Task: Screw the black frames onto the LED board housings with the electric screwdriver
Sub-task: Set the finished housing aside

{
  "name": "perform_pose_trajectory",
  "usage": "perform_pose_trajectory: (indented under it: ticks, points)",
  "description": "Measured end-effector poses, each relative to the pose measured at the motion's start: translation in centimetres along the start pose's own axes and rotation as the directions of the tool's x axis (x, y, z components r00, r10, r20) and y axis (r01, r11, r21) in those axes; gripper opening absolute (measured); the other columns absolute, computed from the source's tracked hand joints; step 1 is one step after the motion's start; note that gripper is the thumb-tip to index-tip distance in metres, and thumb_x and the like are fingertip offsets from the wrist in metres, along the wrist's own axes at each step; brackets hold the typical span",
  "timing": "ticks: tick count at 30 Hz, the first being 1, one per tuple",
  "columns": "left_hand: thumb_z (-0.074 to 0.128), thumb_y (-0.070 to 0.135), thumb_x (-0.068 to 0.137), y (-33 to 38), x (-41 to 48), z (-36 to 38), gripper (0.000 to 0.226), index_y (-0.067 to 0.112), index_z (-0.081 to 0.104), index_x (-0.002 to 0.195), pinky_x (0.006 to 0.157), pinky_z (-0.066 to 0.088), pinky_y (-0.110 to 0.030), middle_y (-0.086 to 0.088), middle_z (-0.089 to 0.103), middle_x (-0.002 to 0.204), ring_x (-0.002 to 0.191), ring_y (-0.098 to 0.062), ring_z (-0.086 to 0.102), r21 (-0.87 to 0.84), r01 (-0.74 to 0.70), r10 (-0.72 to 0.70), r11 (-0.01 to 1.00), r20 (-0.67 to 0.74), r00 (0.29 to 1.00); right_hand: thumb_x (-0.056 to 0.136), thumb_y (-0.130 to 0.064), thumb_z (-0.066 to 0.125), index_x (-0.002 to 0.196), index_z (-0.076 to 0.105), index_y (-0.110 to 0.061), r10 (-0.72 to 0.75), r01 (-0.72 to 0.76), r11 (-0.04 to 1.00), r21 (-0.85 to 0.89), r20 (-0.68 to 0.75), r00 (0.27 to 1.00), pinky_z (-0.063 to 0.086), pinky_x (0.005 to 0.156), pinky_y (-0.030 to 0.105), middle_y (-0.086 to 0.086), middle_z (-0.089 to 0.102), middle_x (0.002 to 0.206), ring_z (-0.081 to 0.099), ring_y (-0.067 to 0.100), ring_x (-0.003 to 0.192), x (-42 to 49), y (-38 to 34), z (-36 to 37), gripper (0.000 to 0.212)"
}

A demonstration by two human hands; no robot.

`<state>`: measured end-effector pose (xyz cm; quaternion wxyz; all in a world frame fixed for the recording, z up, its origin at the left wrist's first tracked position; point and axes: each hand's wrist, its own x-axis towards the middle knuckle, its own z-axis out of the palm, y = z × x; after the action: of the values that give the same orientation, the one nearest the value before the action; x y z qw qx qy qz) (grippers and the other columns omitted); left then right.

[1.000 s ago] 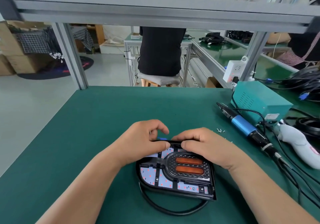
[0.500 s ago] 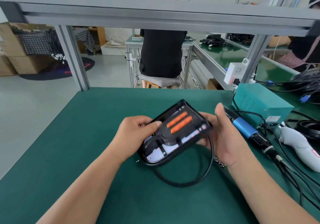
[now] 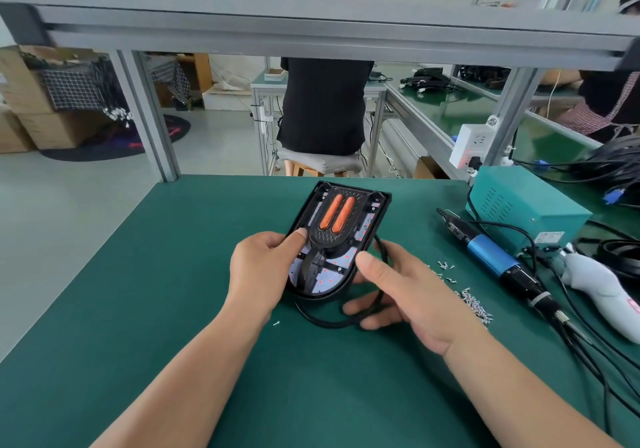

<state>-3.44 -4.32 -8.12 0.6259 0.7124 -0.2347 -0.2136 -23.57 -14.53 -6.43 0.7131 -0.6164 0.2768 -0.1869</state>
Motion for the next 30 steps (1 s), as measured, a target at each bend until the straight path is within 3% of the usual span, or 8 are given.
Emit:
perform_pose_trajectory:
  ticks: [6,9,12,15,19,22,24,30]
  points:
    - [0.075,0.071,0.070,0.3,-0.3,0.2,0.053,0.019,0.076,0.081,0.070,0.058,-0.056,-0.025,0.070,0.082,0.065,-0.021,0.057,0.111,-0.058,0.050,0.992,0.073,0.996,0.095,-0.041,0.070,0.131,0.061,-0.026,-0.084,0.084,0.996,0.008,0.035,0.996,0.063,0.063,0.035,0.008,0.078,0.118,0.079,0.035,0.090,0.3,0.9,0.6,0.041]
    - [0.073,0.075,0.072,0.2,-0.4,0.1,0.081,-0.003,0.057,0.084,0.054,0.028,-0.037,-0.012,0.042,0.067,0.059,-0.028,0.031,0.096,-0.041,0.024,0.995,0.175,0.984,0.098,-0.039,0.066,0.129,0.068,-0.028,-0.180,0.180,0.984,0.011,-0.037,0.983,0.061,0.059,0.034,0.006,0.078,0.119,0.076,0.025,0.085,0.4,1.1,0.2,0.033]
    - [0.072,0.079,0.073,0.3,-0.7,0.1,0.082,0.000,0.051,0.080,0.051,0.018,-0.029,-0.006,0.027,0.071,0.056,-0.020,0.020,0.088,-0.059,0.033,0.994,0.266,0.963,0.100,-0.040,0.058,0.129,0.071,-0.031,-0.262,0.252,0.964,-0.085,-0.146,0.954,0.059,0.056,0.033,0.001,0.079,0.115,0.074,0.019,0.081,0.6,0.7,-0.1,0.033]
    - [0.068,0.087,0.072,0.6,-1.5,0.4,0.071,0.016,0.065,0.074,0.047,0.019,-0.027,0.005,0.026,0.065,0.054,-0.015,0.021,0.118,-0.102,0.048,0.988,0.389,0.920,0.107,-0.027,0.054,0.127,0.073,-0.030,-0.359,0.330,0.931,-0.159,-0.215,0.908,0.059,0.079,0.025,-0.008,0.078,0.120,0.075,0.011,0.103,0.8,0.5,-0.5,0.028]
    - [0.060,0.092,0.072,0.7,-1.6,0.2,0.082,0.017,0.029,0.071,0.049,0.014,-0.026,0.001,0.019,0.070,0.060,-0.020,0.015,0.031,-0.031,0.015,0.999,0.424,0.906,0.108,-0.020,0.053,0.123,0.076,-0.027,-0.417,0.378,0.906,-0.189,-0.265,0.869,0.052,0.099,0.031,-0.010,0.078,0.120,0.072,0.010,0.114,0.7,0.0,-1.1,0.028]
    - [0.050,0.088,0.084,0.6,-1.5,0.2,0.069,0.021,0.058,0.067,0.046,0.017,-0.024,0.004,0.025,0.067,0.056,-0.016,0.018,-0.005,0.034,-0.029,0.999,0.418,0.908,0.106,-0.028,0.053,0.124,0.075,-0.029,-0.446,0.391,0.892,-0.228,-0.293,0.846,0.051,0.104,0.040,-0.010,0.079,0.119,0.072,0.012,0.114,0.7,-0.2,-1.6,0.029]
    - [0.047,0.078,0.096,0.1,-1.1,0.2,0.067,0.017,0.075,0.092,0.044,0.020,-0.023,0.006,0.030,0.064,0.053,-0.013,0.023,-0.024,0.046,-0.033,0.999,0.392,0.920,0.104,-0.032,0.053,0.126,0.074,-0.030,-0.466,0.407,0.882,-0.237,-0.304,0.831,0.051,0.106,0.044,-0.009,0.079,0.119,0.073,0.014,0.114,0.6,-0.5,-2.0,0.030]
    - [0.045,0.066,0.094,-0.5,-0.7,0.1,0.045,0.040,0.081,0.100,0.047,0.021,-0.023,0.003,0.025,0.067,0.057,-0.018,0.021,0.019,-0.057,0.047,0.998,0.359,0.932,0.105,-0.032,0.053,0.129,0.074,-0.031,-0.555,0.503,0.831,-0.237,-0.313,0.771,0.056,0.101,0.045,-0.006,0.078,0.121,0.073,0.016,0.114,0.2,-1.8,-4.0,0.032]
